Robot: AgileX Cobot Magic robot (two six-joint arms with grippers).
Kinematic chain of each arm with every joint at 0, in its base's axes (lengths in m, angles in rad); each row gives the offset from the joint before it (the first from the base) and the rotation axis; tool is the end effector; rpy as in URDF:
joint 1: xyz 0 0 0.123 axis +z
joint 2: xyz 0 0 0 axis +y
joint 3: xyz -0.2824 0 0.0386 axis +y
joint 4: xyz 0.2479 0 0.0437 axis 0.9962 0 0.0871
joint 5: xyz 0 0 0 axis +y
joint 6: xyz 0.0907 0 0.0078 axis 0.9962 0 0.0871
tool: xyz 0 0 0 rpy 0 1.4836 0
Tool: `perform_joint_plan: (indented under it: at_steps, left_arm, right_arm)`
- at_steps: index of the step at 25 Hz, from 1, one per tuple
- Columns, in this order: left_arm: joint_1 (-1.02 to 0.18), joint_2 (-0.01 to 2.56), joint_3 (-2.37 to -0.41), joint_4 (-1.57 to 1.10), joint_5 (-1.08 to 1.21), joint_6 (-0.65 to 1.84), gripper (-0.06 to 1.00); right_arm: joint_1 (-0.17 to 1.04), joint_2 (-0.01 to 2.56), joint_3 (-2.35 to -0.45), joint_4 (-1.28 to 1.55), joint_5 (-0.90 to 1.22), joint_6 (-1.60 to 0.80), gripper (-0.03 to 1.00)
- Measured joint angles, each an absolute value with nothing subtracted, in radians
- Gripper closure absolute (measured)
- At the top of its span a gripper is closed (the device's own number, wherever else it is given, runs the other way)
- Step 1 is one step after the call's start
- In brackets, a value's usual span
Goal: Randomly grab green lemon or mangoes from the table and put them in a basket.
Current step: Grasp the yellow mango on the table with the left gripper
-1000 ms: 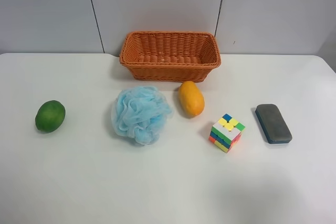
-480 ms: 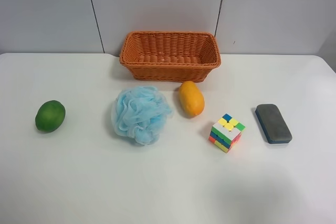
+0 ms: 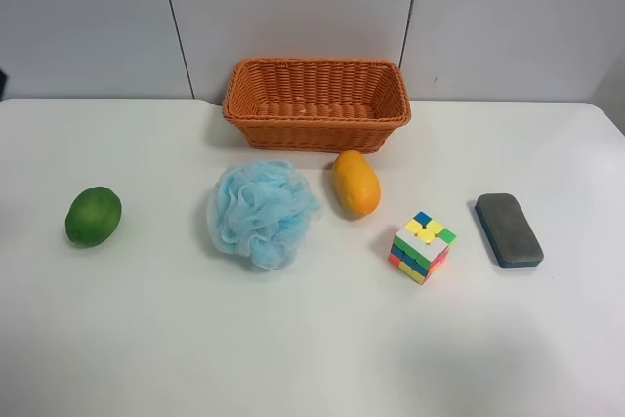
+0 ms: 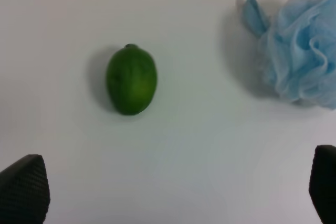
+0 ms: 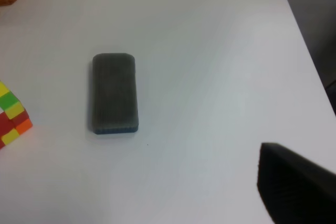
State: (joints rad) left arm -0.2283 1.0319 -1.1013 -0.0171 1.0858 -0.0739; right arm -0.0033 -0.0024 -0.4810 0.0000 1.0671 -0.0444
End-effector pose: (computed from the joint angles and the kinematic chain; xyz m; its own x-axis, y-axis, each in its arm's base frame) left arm 0.1817 -0.0436 0.3730 -0.7969 0.1012 -0.5955 0.1705 0.9835 -0.0610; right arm -0.0033 0.0000 0.2714 -0.4760 -0.0428 -0.8784 -0.0178 0.9991 -0.0390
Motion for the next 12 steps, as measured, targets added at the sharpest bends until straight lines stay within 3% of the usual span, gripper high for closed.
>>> perform_joint_plan:
  at_steps: [12]
  left_arm:
    - [-0.6,1.49,-1.42,0.085,1.041,-0.399,-0.05]
  right_arm:
    - [-0.003,-0.002,-0.481,0.0,1.067,-0.044,-0.02]
